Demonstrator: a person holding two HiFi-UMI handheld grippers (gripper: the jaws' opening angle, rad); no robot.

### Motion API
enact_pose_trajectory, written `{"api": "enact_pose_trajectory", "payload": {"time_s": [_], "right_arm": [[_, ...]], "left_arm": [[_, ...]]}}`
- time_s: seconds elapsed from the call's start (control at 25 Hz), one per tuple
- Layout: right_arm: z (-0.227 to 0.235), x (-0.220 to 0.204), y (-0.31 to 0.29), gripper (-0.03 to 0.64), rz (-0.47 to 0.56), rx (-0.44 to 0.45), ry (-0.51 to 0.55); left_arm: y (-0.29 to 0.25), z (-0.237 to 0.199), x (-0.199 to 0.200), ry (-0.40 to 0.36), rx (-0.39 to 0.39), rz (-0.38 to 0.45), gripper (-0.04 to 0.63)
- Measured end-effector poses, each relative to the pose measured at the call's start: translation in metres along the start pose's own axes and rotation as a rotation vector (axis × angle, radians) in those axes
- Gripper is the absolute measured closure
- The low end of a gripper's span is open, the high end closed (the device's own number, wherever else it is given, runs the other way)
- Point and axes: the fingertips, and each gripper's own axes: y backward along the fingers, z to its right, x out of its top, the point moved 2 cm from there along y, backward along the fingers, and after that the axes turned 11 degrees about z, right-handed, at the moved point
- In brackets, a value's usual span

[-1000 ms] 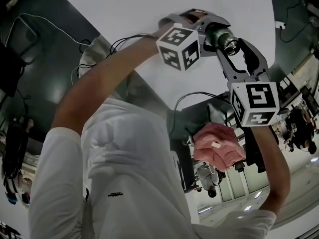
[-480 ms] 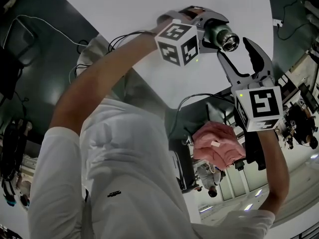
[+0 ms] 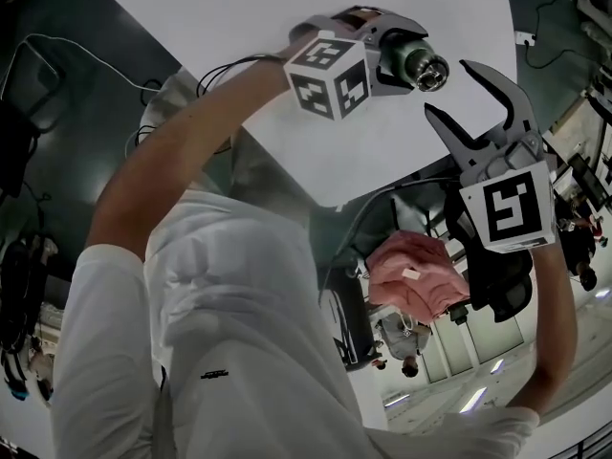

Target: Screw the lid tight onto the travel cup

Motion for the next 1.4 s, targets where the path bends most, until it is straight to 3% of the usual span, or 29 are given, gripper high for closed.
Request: {"api": "enact_pose_trajectory", "payload": {"time_s": [0.16, 0.28, 0.6, 0.84, 0.96, 1.16, 1.4], "right_arm": [[-0.004, -0.001, -0.009, 0.345, -0.046, 0.076, 0.28], [-0.008, -0.011, -0.019, 0.345, -0.102, 0.16, 0.4], [-0.013, -0.025, -0.038, 0.344, -0.174, 0.293, 0.551], [-0.009, -0.026, -0.042, 0.374, -0.183, 0.285, 0.664], [-0.007, -0.026, -0.042, 0.376, -0.177, 0.27, 0.606], [-0.007, -0.025, -0.042, 0.376, -0.138, 0.194, 0.349], [-0.002, -0.024, -0.042, 0.376, -0.128, 0.04, 0.035]], "left_arm": [[0.001, 0.001, 0.0, -0.002, -0.004, -0.002, 0.242], [0.0, 0.003, -0.001, 0.002, -0.003, -0.007, 0.242], [0.001, 0.003, -0.003, 0.0, 0.002, -0.014, 0.242], [0.003, 0.002, -0.002, 0.001, 0.002, -0.01, 0.242], [0.002, 0.001, -0.002, -0.001, 0.004, -0.011, 0.242], [0.002, 0.002, -0.002, 0.003, 0.008, -0.016, 0.242], [0.003, 0.0, -0.001, 0.0, 0.011, -0.015, 0.242]]}}
